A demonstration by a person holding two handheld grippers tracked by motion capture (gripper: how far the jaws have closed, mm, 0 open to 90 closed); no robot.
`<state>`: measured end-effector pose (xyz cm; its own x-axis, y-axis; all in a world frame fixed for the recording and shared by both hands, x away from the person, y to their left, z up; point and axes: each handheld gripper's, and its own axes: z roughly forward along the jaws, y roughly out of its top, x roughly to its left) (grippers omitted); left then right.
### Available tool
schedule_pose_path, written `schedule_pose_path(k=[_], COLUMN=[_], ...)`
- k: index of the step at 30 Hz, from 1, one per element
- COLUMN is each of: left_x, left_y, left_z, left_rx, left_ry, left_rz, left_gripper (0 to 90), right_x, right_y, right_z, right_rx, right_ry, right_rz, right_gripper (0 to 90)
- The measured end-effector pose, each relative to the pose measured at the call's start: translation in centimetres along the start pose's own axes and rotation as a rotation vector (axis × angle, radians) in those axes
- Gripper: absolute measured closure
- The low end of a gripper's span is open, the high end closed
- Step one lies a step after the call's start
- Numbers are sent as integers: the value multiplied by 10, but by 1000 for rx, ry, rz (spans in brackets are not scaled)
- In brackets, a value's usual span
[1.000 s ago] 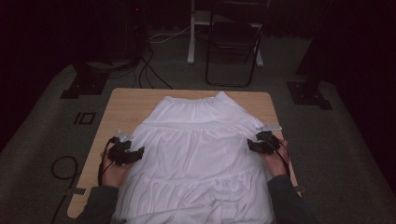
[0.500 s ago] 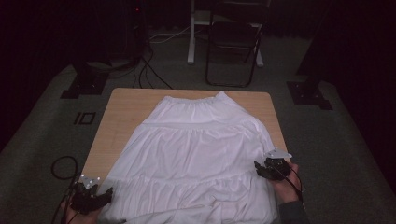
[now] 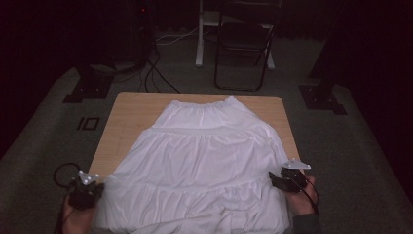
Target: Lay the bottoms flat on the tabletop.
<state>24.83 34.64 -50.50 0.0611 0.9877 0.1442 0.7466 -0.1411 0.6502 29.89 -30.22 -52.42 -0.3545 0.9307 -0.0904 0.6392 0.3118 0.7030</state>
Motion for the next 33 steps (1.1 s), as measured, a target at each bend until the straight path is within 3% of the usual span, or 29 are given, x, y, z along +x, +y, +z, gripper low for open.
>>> schedule_pose_path(k=[2, 4, 5, 6, 8, 9, 15, 18, 20, 23, 27, 30, 31, 33], left_x=[22, 31, 32, 30, 15, 8, -45, -72, -85, -94, -95, -94, -93, -90], left_y=[10, 17, 19, 21, 22, 22, 20, 18, 17, 17, 16, 12, 12, 11], left_z=[3, 9, 13, 17, 21, 21, 19, 20, 21, 26, 33, 37, 38, 39], left_rx=[-45, -52, -46, -31, -30, -37, -75, -90, -93, -85, -76, -75, -76, -88], left_ry=[92, 165, 163, 141, 127, 106, 19, -42, -55, -60, -71, -82, -88, -103], left_rz=[-87, -123, -145, -154, -115, -97, -12, 58, 87, 99, 74, 62, 53, 39], left_gripper=[900, 899, 890, 840, 637, 587, 458, 440, 431, 426, 418, 408, 406, 396], right_x=[-2, -3, -3, -3, -4, -4, -8, -8, -6, -4, -9, -12, -13, -12], right_y=[-1, -3, -4, -4, -6, -7, -25, -43, -58, -74, -85, -88, -88, -87], right_z=[-1, -2, -2, -2, -5, -8, -37, -51, -57, -62, -68, -67, -67, -68], right_rx=[1, 2, 3, 5, 2, -1, -13, 17, 40, 85, 87, 102, 103, 98], right_ry=[-3, 5, -6, -6, -6, -6, -33, -62, -48, -84, -113, -86, -78, -49], right_rz=[4, 13, 10, 13, 18, 24, 59, 85, 108, 108, 166, 202, 210, 189], right_gripper=[405, 417, 417, 417, 417, 417, 433, 434, 433, 414, 413, 443, 493, 717])
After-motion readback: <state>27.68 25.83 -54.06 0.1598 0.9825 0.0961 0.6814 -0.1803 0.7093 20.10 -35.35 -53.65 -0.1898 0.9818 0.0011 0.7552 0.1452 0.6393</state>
